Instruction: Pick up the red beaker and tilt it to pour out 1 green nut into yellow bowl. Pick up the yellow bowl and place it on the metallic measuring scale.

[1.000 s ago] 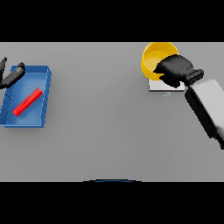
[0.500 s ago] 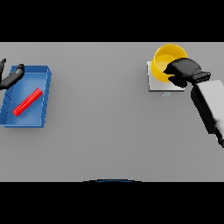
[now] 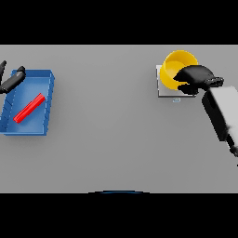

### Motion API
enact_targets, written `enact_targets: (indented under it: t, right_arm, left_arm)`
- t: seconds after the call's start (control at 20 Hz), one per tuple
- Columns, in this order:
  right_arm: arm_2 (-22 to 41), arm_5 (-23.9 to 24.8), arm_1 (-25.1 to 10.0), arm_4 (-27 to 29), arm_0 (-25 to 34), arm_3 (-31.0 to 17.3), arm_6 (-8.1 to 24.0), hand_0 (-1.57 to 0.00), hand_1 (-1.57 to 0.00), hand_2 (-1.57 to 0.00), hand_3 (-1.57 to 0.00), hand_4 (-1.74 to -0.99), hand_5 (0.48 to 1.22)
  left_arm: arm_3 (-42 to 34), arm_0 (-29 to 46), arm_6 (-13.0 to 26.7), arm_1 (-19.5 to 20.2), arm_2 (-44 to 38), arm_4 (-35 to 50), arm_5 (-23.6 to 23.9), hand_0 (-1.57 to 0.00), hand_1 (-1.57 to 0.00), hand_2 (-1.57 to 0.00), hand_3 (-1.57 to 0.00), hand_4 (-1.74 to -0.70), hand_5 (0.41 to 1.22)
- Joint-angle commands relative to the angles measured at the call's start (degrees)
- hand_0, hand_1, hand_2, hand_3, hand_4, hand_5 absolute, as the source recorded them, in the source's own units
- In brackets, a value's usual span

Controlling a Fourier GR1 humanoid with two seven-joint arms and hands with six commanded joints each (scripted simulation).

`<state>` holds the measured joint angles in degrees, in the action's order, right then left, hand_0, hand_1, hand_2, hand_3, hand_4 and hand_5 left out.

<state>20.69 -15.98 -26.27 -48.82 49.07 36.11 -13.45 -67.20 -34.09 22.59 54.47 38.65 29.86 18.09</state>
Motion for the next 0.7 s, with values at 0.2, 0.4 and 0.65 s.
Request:
enact_targets:
  t: [0.2, 0.4, 0.65]
  right_arm:
    - [0.36, -1.81, 0.08, -0.24, 0.44, -0.59, 1.07, -0.29, -0.48, -0.60, -0.57, -1.517, 0.902]
    - [1.32, -1.17, -0.08, -1.25, 0.83, -1.80, -0.95, -0.12, -0.19, -0.31, -0.41, -1.456, 0.827]
    - [1.24, -3.02, -0.20, -1.05, 0.54, -1.32, 1.24, -0.04, -0.06, -0.10, -0.27, -1.410, 0.759]
  left_arm:
    - [1.37, -0.11, -0.96, -0.86, -0.03, -0.26, 0.08, 0.00, 0.00, 0.00, 0.00, -0.73, 0.712]
    - [0.91, 0.03, -0.76, -0.87, 0.15, -0.21, 0.03, 0.00, 0.00, 0.00, 0.00, -0.72, 0.700]
    - [1.54, -0.57, -0.58, -0.94, 0.05, -0.49, 0.17, 0.00, 0.00, 0.00, 0.00, -0.72, 0.693]
